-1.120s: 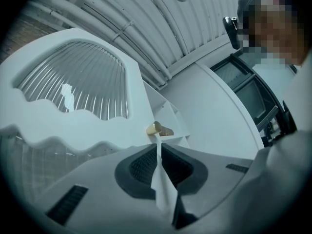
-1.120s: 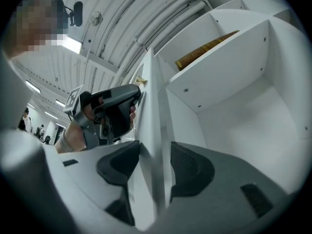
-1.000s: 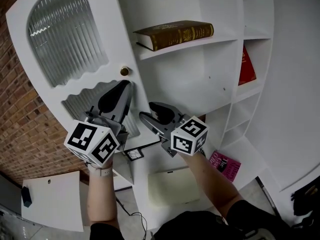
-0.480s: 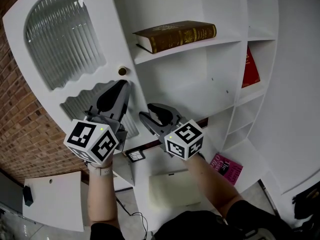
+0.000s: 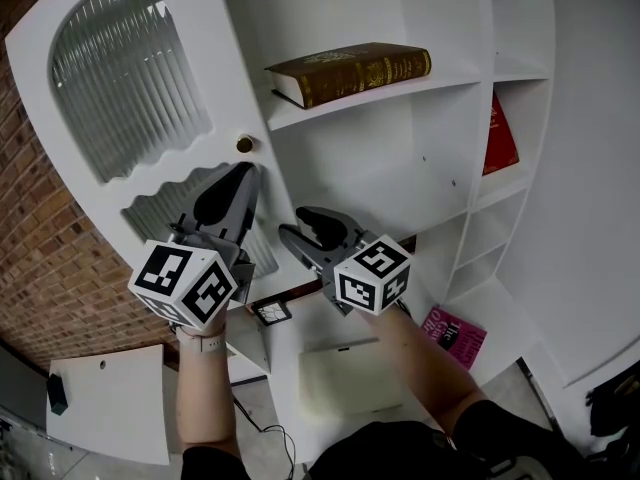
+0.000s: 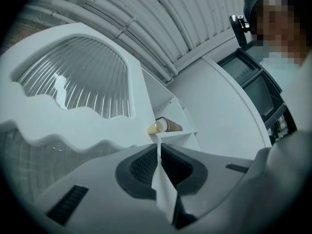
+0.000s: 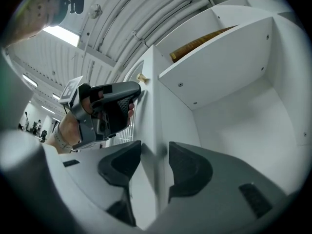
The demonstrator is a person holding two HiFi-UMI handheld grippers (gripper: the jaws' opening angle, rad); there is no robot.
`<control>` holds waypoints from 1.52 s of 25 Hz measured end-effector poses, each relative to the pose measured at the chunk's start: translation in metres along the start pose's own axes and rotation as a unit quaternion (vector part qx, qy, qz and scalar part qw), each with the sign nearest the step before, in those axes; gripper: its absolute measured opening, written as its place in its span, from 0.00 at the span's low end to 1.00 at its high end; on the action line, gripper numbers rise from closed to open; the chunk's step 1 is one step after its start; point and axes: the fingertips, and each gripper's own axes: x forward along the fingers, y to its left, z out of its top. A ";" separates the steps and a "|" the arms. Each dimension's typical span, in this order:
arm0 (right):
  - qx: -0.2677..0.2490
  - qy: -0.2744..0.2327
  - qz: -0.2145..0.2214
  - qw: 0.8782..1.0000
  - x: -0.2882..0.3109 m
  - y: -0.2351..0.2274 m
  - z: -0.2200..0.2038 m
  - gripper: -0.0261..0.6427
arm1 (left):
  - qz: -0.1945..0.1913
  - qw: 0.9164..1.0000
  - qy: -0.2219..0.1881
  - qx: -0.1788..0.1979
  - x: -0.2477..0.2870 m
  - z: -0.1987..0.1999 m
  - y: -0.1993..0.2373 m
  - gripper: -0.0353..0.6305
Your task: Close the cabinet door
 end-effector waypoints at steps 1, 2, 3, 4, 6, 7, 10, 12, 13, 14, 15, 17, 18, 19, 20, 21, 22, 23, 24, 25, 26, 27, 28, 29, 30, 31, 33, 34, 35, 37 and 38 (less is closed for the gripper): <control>-0.002 0.001 -0.003 1.000 0.000 0.000 0.000 0.32 | -0.001 1.000 0.000 -0.001 -0.001 -0.001 0.000 0.10; -0.003 0.002 -0.007 1.000 -0.001 0.001 -0.001 0.32 | -0.001 1.000 0.000 -0.002 -0.002 -0.001 0.000 0.10; -0.006 0.004 -0.011 1.000 -0.002 0.002 -0.001 0.31 | -0.003 1.000 0.000 -0.004 -0.003 -0.002 0.000 0.10; -0.007 0.005 -0.015 1.000 -0.003 0.003 -0.001 0.31 | -0.005 1.000 -0.001 -0.006 -0.004 -0.004 0.000 0.10; -0.009 0.004 -0.022 1.000 -0.007 0.004 -0.002 0.30 | -0.013 1.000 -0.002 -0.012 -0.006 -0.008 -0.004 0.10; -0.008 0.003 -0.026 1.000 -0.009 0.005 -0.003 0.29 | -0.016 1.000 -0.002 -0.016 -0.007 -0.010 -0.006 0.10; -0.009 0.004 -0.041 0.999 -0.016 0.007 -0.007 0.26 | -0.019 0.999 0.005 -0.025 -0.011 -0.017 -0.011 0.10; -0.008 0.007 -0.053 0.999 -0.020 0.008 -0.011 0.24 | -0.022 0.999 0.009 -0.025 -0.016 -0.022 -0.014 0.10; -0.008 0.009 -0.058 0.998 -0.022 0.009 -0.014 0.23 | -0.023 0.999 0.010 -0.026 -0.018 -0.025 -0.015 0.10; -0.008 0.012 -0.063 0.998 -0.025 0.011 -0.017 0.23 | -0.025 0.999 0.010 -0.027 -0.021 -0.028 -0.016 0.10; -0.009 0.014 -0.067 0.998 -0.027 0.014 -0.019 0.22 | -0.029 0.999 0.010 -0.029 -0.024 -0.032 -0.019 0.10; -0.009 0.018 -0.077 0.997 -0.033 0.019 -0.024 0.22 | -0.036 0.999 0.013 -0.037 -0.030 -0.041 -0.025 0.10; -0.009 0.019 -0.082 0.996 -0.036 0.023 -0.026 0.21 | -0.039 0.998 0.016 -0.041 -0.034 -0.046 -0.027 0.10; -0.009 0.020 -0.086 0.996 -0.038 0.026 -0.028 0.21 | -0.041 0.998 0.018 -0.045 -0.038 -0.051 -0.030 0.10; -0.010 0.021 -0.089 0.996 -0.041 0.030 -0.030 0.20 | -0.042 0.998 0.021 -0.049 -0.043 -0.057 -0.031 0.10; -0.011 0.023 -0.093 0.995 -0.043 0.035 -0.032 0.19 | -0.042 0.998 0.023 -0.051 -0.048 -0.061 -0.033 0.10; -0.012 0.024 -0.097 0.995 -0.046 0.039 -0.034 0.19 | -0.041 0.997 0.024 -0.053 -0.054 -0.066 -0.034 0.10; -0.012 0.025 -0.101 0.994 -0.049 0.043 -0.036 0.18 | -0.040 0.997 0.026 -0.055 -0.060 -0.072 -0.035 0.10; -0.011 0.027 -0.106 0.994 -0.052 0.047 -0.039 0.17 | -0.040 0.997 0.029 -0.059 -0.066 -0.078 -0.036 0.10; -0.009 0.028 -0.111 0.993 -0.055 0.051 -0.042 0.16 | -0.040 0.997 0.034 -0.062 -0.072 -0.085 -0.037 0.10; -0.006 0.029 -0.115 0.993 -0.058 0.055 -0.046 0.16 | -0.040 0.996 0.039 -0.065 -0.078 -0.092 -0.038 0.10; -0.003 0.031 -0.118 0.993 -0.061 0.059 -0.050 0.15 | -0.042 0.996 0.045 -0.067 -0.084 -0.100 -0.040 0.10; 0.001 0.033 -0.121 0.992 -0.064 0.064 -0.055 0.14 | -0.044 0.995 0.052 -0.067 -0.090 -0.107 -0.042 0.10; 0.006 0.036 -0.124 0.992 -0.067 0.068 -0.060 0.14 | -0.046 0.995 0.059 -0.067 -0.097 -0.115 -0.045 0.10; 0.011 0.039 -0.128 0.991 -0.071 0.073 -0.065 0.13 | -0.047 0.994 0.067 -0.066 -0.104 -0.122 -0.047 0.09; 0.015 0.041 -0.132 0.990 -0.075 0.077 -0.071 0.13 | -0.049 0.994 0.074 -0.068 -0.111 -0.130 -0.049 0.09; 0.024 0.046 -0.141 0.989 -0.082 0.085 -0.082 0.12 | -0.053 0.992 0.086 -0.076 -0.125 -0.145 -0.053 0.09; 0.027 0.050 -0.146 0.988 -0.086 0.089 -0.088 0.12 | -0.054 0.991 0.091 -0.081 -0.132 -0.152 -0.055 0.08; 0.028 0.055 -0.150 0.987 -0.089 0.093 -0.095 0.12 | -0.054 0.990 0.097 -0.084 -0.140 -0.159 -0.056 0.08; 0.028 0.068 -0.159 0.985 -0.095 0.101 -0.109 0.11 | -0.052 0.989 0.109 -0.084 -0.156 -0.172 -0.057 0.07; 0.027 0.075 -0.163 0.983 -0.098 0.104 -0.116 0.11 | -0.051 0.988 0.115 -0.085 -0.163 -0.178 -0.058 0.07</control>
